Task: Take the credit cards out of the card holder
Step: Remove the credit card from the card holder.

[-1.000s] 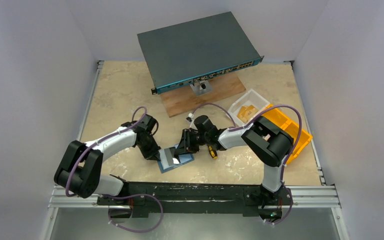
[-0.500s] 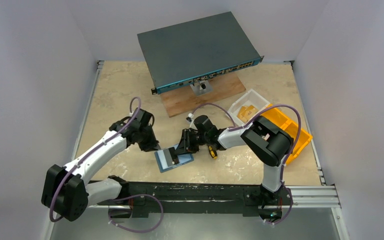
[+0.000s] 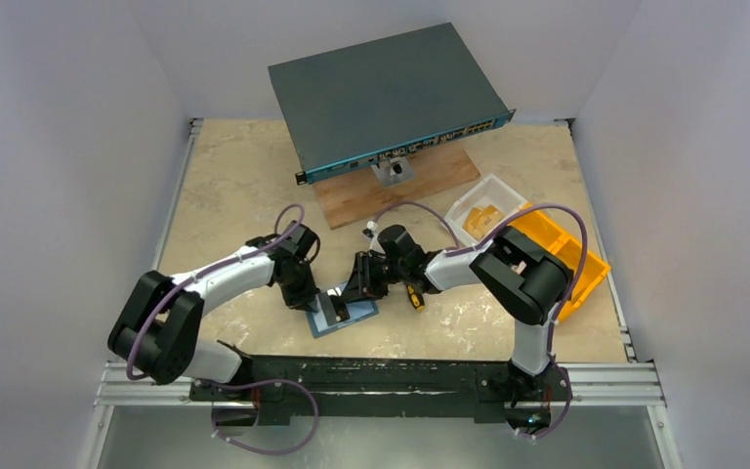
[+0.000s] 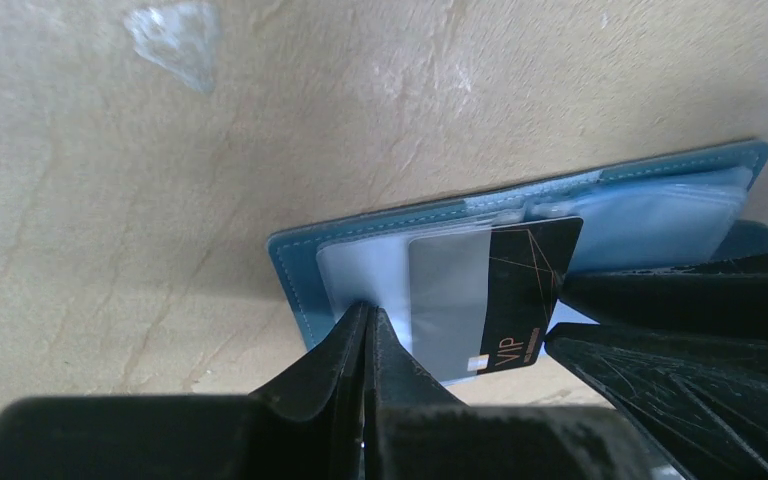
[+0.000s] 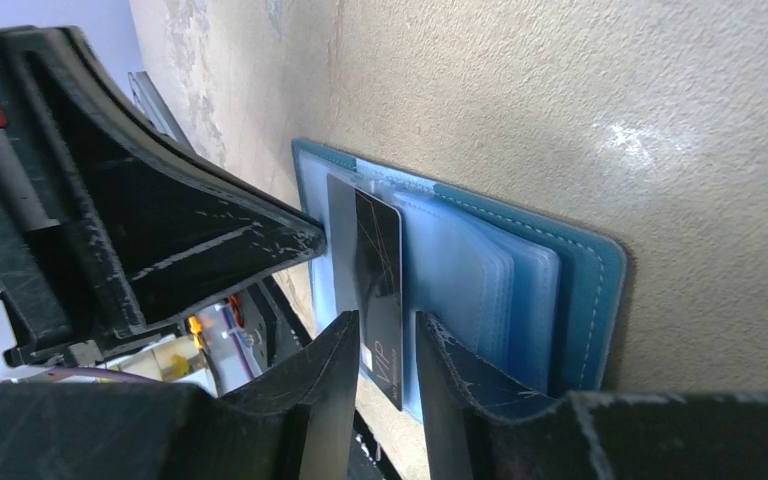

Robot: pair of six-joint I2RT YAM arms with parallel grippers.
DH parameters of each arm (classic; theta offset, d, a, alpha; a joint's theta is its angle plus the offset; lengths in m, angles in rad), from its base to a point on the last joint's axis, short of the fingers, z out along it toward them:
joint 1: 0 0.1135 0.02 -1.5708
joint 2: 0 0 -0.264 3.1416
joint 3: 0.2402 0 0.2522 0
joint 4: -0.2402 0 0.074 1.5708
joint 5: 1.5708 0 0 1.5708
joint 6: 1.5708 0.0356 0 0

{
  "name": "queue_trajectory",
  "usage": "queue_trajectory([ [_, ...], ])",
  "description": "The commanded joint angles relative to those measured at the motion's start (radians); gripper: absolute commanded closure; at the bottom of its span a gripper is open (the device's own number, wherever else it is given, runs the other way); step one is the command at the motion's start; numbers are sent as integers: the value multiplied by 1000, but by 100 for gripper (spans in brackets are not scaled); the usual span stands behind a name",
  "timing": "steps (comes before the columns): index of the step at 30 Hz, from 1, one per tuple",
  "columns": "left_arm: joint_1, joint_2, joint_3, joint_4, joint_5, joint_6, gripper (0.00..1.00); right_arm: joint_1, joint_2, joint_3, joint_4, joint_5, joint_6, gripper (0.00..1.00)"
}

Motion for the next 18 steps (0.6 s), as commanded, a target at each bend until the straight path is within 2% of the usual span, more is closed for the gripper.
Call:
queue_trajectory([
  [1, -8, 53, -23, 67, -2, -21, 100, 6, 37, 12, -49, 28, -32, 70],
  [14, -10, 115, -31, 72, -24, -45, 100, 44, 76, 45, -46, 10, -23, 72],
  [18, -10, 112, -31, 62, -35, -48, 100, 40, 59, 24, -30, 3, -5, 85],
])
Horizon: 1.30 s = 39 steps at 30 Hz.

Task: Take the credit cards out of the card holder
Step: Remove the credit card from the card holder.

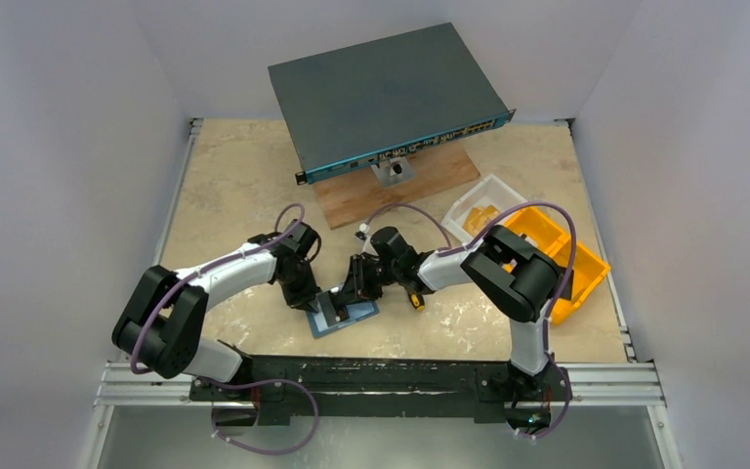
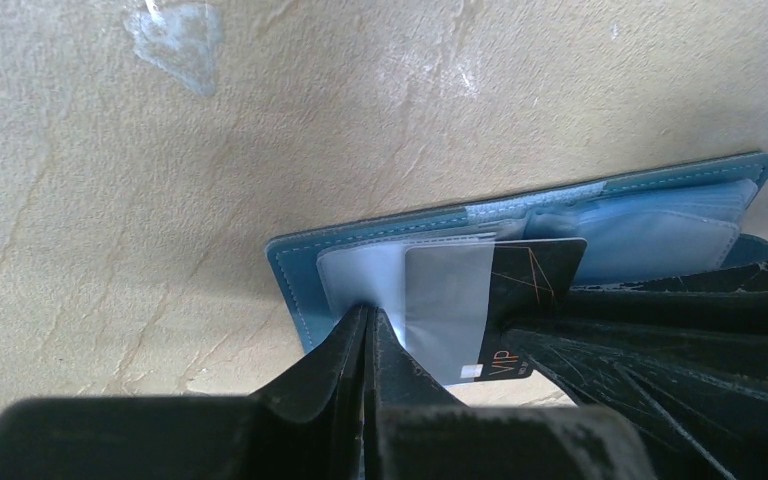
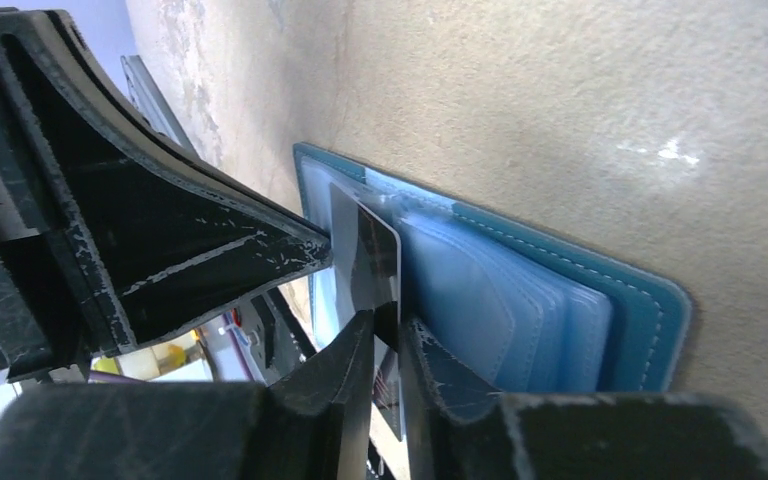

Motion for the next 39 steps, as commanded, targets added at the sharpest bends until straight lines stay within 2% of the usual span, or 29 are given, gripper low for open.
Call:
queue_trajectory([
  [1, -11, 56, -37, 55, -50, -25, 100, 8, 8, -24, -36, 22, -4, 88],
  [5, -10, 53, -34, 29, -76, -33, 100, -7, -16, -45, -32, 35, 1, 100],
  [13, -10, 40, -42, 8, -96, -49, 100, -72, -137, -102, -96, 99, -37, 100],
  [20, -10, 12, -31, 9, -91, -37, 100, -75, -216, -117, -131, 115, -51, 100],
  [30, -17, -139, 70, -20, -40, 33, 100, -75, -335, -81, -227, 153, -80, 100],
  [33, -19, -208, 96, -26, -13, 57, 91, -75, -380, -73, -266, 172, -91, 100],
  [39, -27, -322, 144, -86, 1, 108, 53, -75, -479, -59, -369, 247, -117, 100],
])
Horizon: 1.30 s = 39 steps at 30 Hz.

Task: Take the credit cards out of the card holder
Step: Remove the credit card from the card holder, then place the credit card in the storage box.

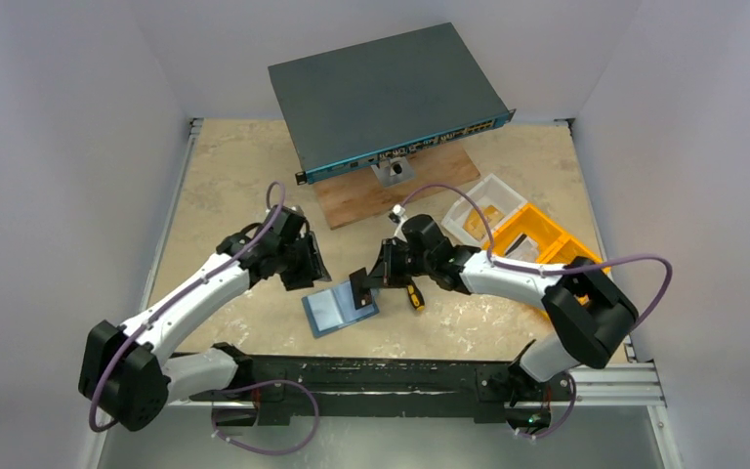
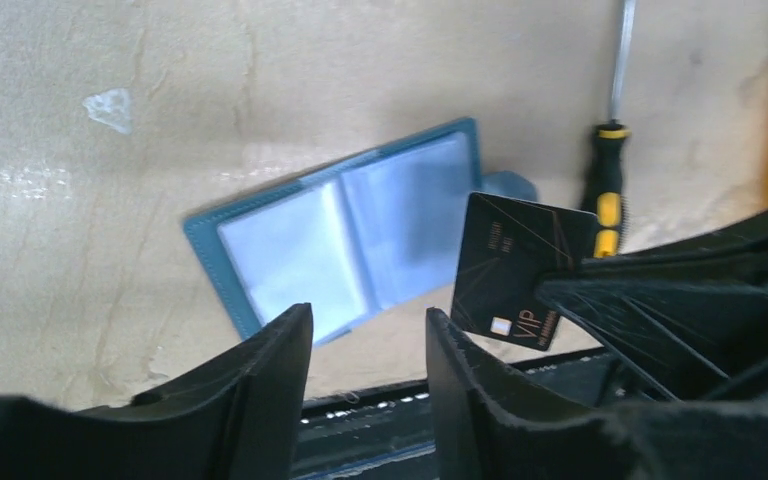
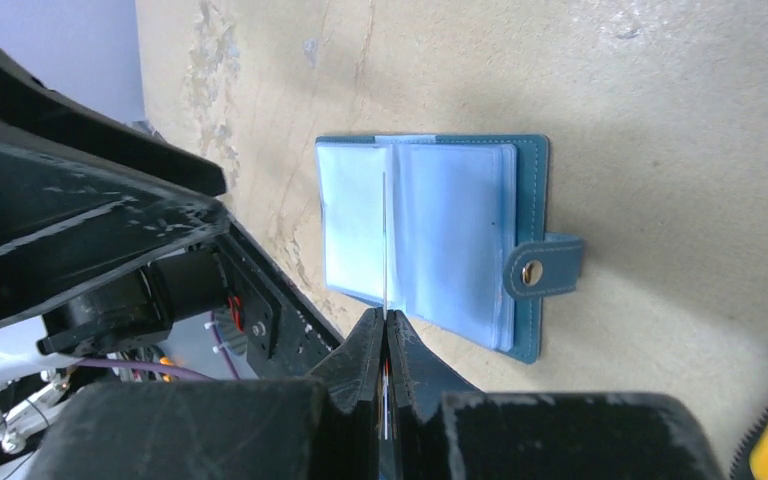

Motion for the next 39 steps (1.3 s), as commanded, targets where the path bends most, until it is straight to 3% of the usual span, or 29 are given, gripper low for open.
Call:
queue_trajectory([
  [1, -10, -85, 53, -49, 22, 62, 49, -1, -95, 50, -120, 94, -41, 100],
  [7, -11, -156, 79, -89, 54, 101, 33, -3, -212, 79, -305, 245, -43, 100],
  [18, -54, -153, 123, -86, 134, 154, 29, -29, -431, 204, -727, 663, 23, 100],
  [31, -72, -142, 143, -86, 164, 203, 28, -188, -273, 438, -1266, 1055, 212, 100],
  [39, -72, -142, 143, -99, 165, 220, 27, -390, -225, 425, -1357, 1151, 262, 100],
])
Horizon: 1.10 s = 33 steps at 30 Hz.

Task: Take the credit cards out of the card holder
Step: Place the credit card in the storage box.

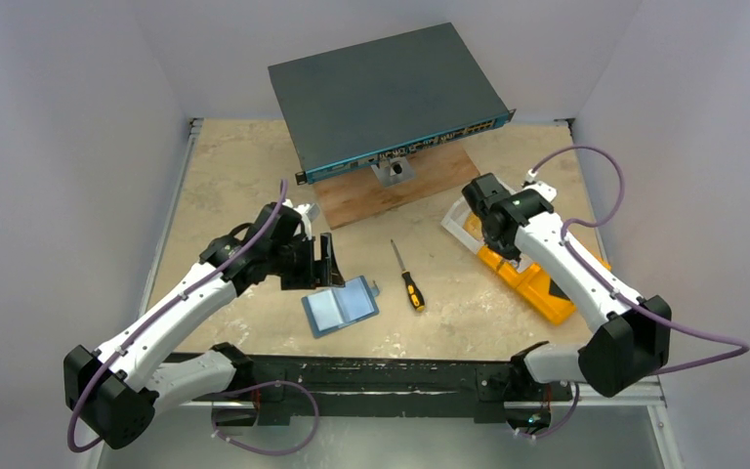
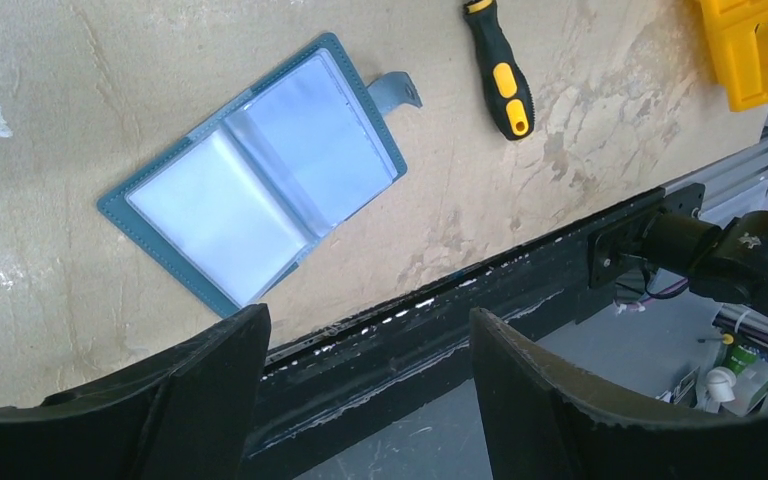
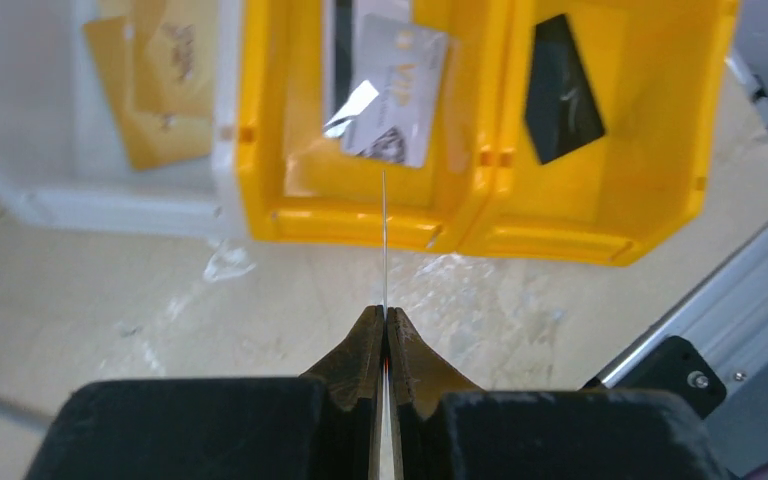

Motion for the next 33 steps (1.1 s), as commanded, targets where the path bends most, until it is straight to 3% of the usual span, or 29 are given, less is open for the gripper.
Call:
queue_trajectory([
  [1, -5, -3, 41, -6, 16, 35, 27, -104, -16, 9, -69, 115, 40, 100],
  [13, -4, 4, 49, -22, 16, 45, 27, -310, 24, -45, -41, 177, -11, 100],
  [30, -4, 32, 71, -45, 27, 40, 27, -526, 136, -96, 60, 104, -82, 100],
  [33, -5, 34, 69, -49, 24, 34, 27, -529, 164, -81, 45, 105, -82, 81],
])
